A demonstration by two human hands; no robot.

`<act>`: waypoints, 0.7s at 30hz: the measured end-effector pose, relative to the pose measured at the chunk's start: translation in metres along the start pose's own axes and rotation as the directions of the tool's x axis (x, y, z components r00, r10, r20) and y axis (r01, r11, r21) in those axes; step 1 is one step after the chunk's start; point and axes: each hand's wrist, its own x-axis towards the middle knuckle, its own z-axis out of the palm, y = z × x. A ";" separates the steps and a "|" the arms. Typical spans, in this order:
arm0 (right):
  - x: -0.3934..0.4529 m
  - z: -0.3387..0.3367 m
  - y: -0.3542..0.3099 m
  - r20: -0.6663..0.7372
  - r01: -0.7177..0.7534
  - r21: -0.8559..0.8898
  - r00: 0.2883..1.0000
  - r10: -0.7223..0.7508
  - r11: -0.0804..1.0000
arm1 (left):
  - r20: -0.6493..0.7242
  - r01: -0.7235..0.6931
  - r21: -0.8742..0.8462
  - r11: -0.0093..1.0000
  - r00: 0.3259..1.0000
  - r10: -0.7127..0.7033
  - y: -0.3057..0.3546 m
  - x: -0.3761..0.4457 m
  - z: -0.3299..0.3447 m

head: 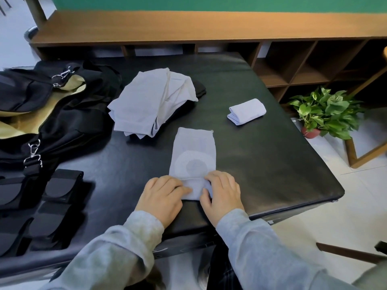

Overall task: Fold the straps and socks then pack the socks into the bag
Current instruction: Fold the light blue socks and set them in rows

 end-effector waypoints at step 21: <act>-0.004 -0.003 -0.002 0.092 0.053 -0.107 0.995 -0.044 0.993 | -0.008 0.112 0.024 0.993 0.994 -0.111 -0.002 -0.002 -0.002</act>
